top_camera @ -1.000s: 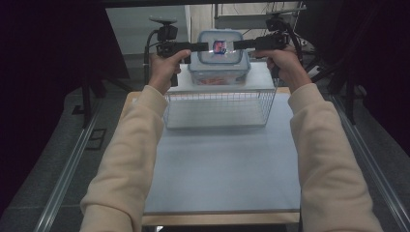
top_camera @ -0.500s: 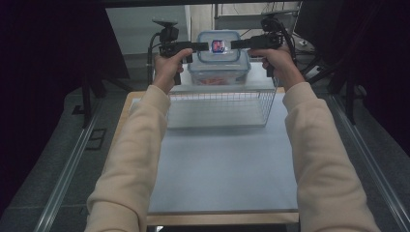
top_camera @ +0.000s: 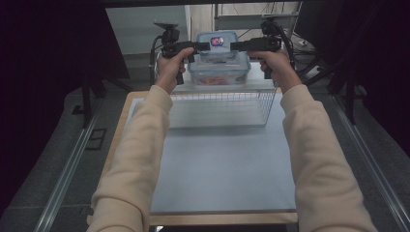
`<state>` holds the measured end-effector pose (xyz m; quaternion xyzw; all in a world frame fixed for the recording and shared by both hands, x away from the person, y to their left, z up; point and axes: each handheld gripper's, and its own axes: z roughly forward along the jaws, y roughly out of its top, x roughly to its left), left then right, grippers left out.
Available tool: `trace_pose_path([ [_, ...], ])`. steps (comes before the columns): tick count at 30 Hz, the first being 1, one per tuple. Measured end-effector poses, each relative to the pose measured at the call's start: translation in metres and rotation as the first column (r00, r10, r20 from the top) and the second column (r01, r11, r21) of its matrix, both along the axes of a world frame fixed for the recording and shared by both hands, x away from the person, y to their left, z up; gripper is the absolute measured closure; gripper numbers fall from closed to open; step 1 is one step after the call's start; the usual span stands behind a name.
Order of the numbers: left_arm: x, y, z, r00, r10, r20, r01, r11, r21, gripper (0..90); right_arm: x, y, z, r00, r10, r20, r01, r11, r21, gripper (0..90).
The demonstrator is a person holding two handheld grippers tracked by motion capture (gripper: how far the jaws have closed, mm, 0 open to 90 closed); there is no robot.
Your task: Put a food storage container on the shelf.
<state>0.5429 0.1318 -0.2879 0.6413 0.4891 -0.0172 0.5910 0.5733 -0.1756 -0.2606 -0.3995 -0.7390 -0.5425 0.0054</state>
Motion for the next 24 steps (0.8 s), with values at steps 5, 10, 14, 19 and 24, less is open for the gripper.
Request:
trace_pose_path([
  [5, -0.003, 0.002, -0.003, 1.0000, 0.002, 0.003, -0.002, 0.9998, -0.019, 31.8, -0.003, -0.005, 0.001, 0.9999, -0.010, 0.002, 0.010, 0.9999, 0.008, 44.6],
  [10, -0.007, 0.009, -0.003, 0.9995, 0.026, 0.018, -0.026, 0.9993, -0.028, 26.8, -0.009, -0.007, 0.001, 0.9999, -0.007, 0.015, 0.007, 1.0000, 0.004, 44.0],
  [14, -0.016, 0.013, 0.000, 0.9987, 0.031, 0.041, -0.031, 0.9995, -0.005, 27.7, -0.013, -0.012, 0.003, 0.9991, -0.025, 0.033, 0.025, 0.9995, 0.021, 43.5],
  [19, -0.036, 0.018, 0.001, 0.9946, 0.045, 0.094, -0.048, 0.9985, 0.028, 43.5, -0.020, -0.020, 0.005, 0.9978, -0.048, 0.045, 0.048, 0.9987, 0.019, 43.1],
  [24, -0.049, 0.015, -0.005, 0.9942, 0.017, 0.106, -0.026, 0.9955, 0.091, 72.5, -0.030, -0.024, 0.003, 0.9966, -0.067, 0.047, 0.067, 0.9977, 0.009, 41.8],
])
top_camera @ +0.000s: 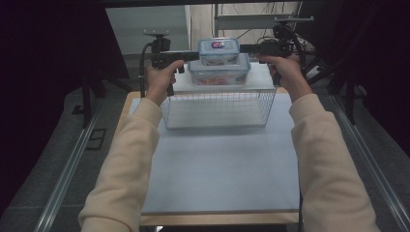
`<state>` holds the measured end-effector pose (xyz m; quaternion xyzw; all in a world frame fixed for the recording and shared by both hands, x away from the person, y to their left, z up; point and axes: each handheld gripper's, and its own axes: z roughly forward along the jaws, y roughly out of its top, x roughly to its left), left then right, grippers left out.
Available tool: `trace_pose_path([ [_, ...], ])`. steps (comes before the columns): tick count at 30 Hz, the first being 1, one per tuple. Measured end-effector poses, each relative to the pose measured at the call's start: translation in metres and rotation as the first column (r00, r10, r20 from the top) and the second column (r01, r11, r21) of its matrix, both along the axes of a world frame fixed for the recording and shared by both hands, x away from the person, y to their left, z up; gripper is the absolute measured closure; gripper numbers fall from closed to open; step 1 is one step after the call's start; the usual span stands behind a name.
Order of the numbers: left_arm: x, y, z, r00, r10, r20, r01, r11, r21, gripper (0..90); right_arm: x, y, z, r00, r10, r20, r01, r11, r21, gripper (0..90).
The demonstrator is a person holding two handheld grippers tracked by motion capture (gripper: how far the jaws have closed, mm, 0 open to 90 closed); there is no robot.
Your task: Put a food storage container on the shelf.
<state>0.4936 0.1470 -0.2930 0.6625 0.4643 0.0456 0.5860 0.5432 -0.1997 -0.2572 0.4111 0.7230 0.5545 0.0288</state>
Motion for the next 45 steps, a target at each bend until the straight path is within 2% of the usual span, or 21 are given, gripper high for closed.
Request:
trace_pose_path([
  [2, -0.002, -0.005, -0.003, 0.9992, -0.040, -0.001, 0.040, 0.9989, 0.025, 80.2, -0.003, -0.001, -0.002, 1.0000, -0.009, -0.002, 0.009, 0.9999, -0.009, 41.5],
  [4, -0.003, -0.013, -0.005, 0.9986, -0.053, -0.003, 0.053, 0.9964, 0.065, 84.2, -0.006, -0.002, -0.003, 0.9999, -0.013, -0.002, 0.013, 0.9999, -0.008, 41.4],
  [6, -0.001, -0.019, -0.007, 0.9976, -0.069, -0.003, 0.069, 0.9945, 0.079, 87.3, -0.009, -0.003, -0.004, 0.9999, -0.011, 0.001, 0.011, 0.9999, -0.011, 41.0],
  [9, 0.003, -0.026, -0.007, 0.9969, -0.078, -0.001, 0.078, 0.9935, 0.083, 89.5, -0.013, -0.004, -0.005, 0.9999, -0.010, 0.002, 0.010, 0.9998, -0.019, 40.9],
  [15, 0.008, -0.030, -0.006, 0.9966, -0.082, -0.005, 0.082, 0.9940, 0.072, 89.7, -0.014, -0.011, -0.006, 1.0000, -0.007, 0.001, 0.007, 0.9998, -0.019, 40.6],
  [19, 0.006, -0.032, -0.006, 0.9963, -0.085, -0.005, 0.086, 0.9946, 0.059, 89.5, -0.014, -0.015, -0.007, 0.9999, -0.010, 0.004, 0.010, 0.9999, -0.008, 40.6],
  [22, 0.001, -0.031, -0.006, 0.9957, -0.092, 0.000, 0.092, 0.9936, 0.066, 89.5, -0.015, -0.015, -0.007, 0.9999, -0.010, 0.006, 0.010, 0.9999, 0.002, 40.6],
  [28, -0.017, -0.026, -0.007, 0.9955, -0.095, 0.003, 0.094, 0.9936, 0.062, 89.6, -0.021, -0.015, -0.013, 0.9998, 0.013, 0.016, -0.014, 0.9996, 0.024, 39.7],
  [33, -0.038, -0.017, -0.014, 0.9959, -0.090, 0.011, 0.090, 0.9943, 0.058, 89.4, -0.037, -0.021, -0.024, 0.9989, 0.029, 0.037, -0.031, 0.9977, 0.060, 39.5],
  [39, -0.066, -0.001, -0.032, 0.9962, -0.084, 0.023, 0.083, 0.9957, 0.040, 88.5, -0.067, -0.034, -0.045, 0.9968, 0.053, 0.060, -0.057, 0.9960, 0.069, 38.9],
  [45, -0.102, 0.017, -0.059, 0.9956, -0.082, 0.046, 0.081, 0.9966, 0.013, 88.0, -0.099, -0.045, -0.069, 0.9918, 0.086, 0.095, -0.094, 0.9918, 0.087, 38.0],
])
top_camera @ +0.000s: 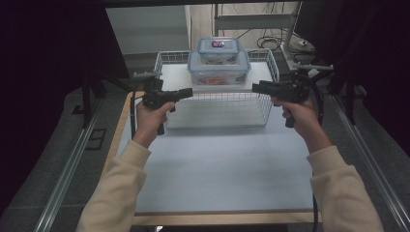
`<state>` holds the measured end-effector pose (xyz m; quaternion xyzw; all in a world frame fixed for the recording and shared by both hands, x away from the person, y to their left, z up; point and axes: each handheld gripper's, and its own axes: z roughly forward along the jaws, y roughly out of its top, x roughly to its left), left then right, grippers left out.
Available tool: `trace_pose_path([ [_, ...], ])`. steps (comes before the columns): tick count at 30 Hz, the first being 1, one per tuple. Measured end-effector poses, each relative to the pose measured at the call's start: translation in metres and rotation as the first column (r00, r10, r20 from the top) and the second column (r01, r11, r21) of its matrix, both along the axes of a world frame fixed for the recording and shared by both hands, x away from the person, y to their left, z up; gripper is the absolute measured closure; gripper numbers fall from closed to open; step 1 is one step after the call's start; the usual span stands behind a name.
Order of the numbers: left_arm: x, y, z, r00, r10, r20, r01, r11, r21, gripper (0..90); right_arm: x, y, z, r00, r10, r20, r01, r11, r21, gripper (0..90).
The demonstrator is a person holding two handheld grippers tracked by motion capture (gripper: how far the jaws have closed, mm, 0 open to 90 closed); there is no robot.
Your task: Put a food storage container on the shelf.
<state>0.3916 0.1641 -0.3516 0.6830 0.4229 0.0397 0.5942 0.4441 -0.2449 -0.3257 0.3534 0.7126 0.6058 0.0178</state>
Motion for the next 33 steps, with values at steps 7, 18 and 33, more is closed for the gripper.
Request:
trace_pose_path([
  [7, -0.039, 0.016, -0.042, 1.0000, 0.003, -0.009, -0.003, 0.9998, -0.020, 84.7, -0.031, -0.010, -0.045, 0.9999, 0.016, 0.001, -0.016, 0.9996, -0.025, 37.3],
  [18, -0.077, 0.017, -0.109, 0.9971, 0.042, -0.063, -0.042, 0.9990, 0.014, 49.5, -0.070, -0.017, -0.114, 0.9974, 0.040, -0.060, -0.046, 0.9934, -0.105, 34.7],
  [33, -0.087, 0.008, -0.150, 0.9857, 0.107, -0.131, -0.088, 0.9860, 0.141, 34.8, -0.079, -0.014, -0.156, 0.9939, 0.041, -0.102, -0.057, 0.9861, -0.156, 33.2],
])
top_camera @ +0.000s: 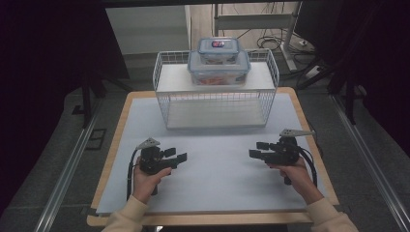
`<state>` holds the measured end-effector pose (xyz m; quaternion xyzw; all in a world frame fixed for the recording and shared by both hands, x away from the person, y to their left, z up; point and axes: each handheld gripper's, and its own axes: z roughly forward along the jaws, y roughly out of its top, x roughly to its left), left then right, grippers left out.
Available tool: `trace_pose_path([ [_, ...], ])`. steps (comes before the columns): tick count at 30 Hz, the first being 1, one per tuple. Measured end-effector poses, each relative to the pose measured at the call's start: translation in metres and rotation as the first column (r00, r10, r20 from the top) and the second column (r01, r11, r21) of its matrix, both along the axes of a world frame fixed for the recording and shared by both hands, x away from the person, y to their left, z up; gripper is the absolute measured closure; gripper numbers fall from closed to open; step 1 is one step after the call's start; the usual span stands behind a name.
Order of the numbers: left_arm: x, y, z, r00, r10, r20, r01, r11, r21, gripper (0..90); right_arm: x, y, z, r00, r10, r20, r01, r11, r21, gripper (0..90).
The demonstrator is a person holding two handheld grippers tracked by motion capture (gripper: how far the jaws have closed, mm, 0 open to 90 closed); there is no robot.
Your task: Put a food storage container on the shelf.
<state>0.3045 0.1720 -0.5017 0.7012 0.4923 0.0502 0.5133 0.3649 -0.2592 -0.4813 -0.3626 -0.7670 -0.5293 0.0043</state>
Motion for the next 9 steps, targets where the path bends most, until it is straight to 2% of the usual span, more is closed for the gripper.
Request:
trace_pose_path([
  [3, 0.000, -0.001, -0.005, 0.9999, 0.006, -0.016, -0.006, 1.0000, -0.006, 33.1, 0.000, 0.001, -0.001, 1.0000, 0.002, 0.004, -0.002, 1.0000, -0.001, 32.8],
  [6, -0.002, -0.003, -0.009, 0.9998, 0.015, -0.009, -0.015, 0.9997, 0.021, 31.1, -0.003, 0.002, -0.005, 1.0000, 0.002, 0.000, -0.002, 0.9999, 0.014, 32.7],
  [9, -0.003, -0.003, -0.012, 0.9997, 0.018, -0.014, -0.017, 0.9996, 0.021, 27.6, -0.008, 0.004, -0.013, 1.0000, 0.003, 0.001, -0.003, 1.0000, -0.002, 31.8],
])
